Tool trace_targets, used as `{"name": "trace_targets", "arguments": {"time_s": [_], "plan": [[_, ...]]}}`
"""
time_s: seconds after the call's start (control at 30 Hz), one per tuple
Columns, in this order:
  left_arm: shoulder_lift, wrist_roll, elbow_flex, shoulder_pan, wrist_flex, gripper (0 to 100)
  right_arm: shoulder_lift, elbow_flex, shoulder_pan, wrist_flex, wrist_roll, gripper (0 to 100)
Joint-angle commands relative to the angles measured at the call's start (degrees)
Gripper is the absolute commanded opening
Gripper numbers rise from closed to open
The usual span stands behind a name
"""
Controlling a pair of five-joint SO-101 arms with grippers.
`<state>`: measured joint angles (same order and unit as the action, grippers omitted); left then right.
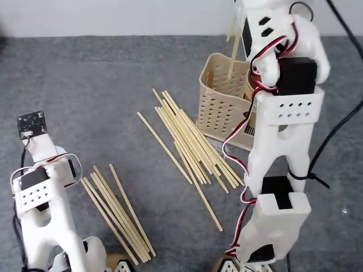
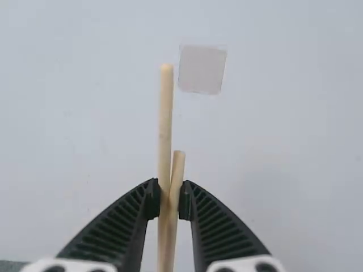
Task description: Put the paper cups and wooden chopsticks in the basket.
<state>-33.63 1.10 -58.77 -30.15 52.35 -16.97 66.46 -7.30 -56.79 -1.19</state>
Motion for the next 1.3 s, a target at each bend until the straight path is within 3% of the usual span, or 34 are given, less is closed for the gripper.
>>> {"name": "trace_targets", "arguments": {"time_s": [0.0,0.33,0.53,1.0,1.27], "plan": [[-2.3,-0.3,0.2,0.4,-1.1,1,0.7,0.4,0.6,-1.2,0.4,0.8],[-2.3,-0.3,0.1,0.4,-1.1,1,-2.6,-3.6,2.1,-15.4,0.2,2.0],[-2.3,-0.3,0.1,0.4,-1.1,1,-2.2,-3.6,2.0,-16.7,0.3,16.2],[-2.0,-0.3,0.1,0.4,-1.1,1,-2.3,-3.6,3.1,-11.3,2.6,5.7],[-2.0,-0.3,0.1,0.4,-1.1,1,0.0,-3.5,2.7,-18.9,4.2,5.4]]}}
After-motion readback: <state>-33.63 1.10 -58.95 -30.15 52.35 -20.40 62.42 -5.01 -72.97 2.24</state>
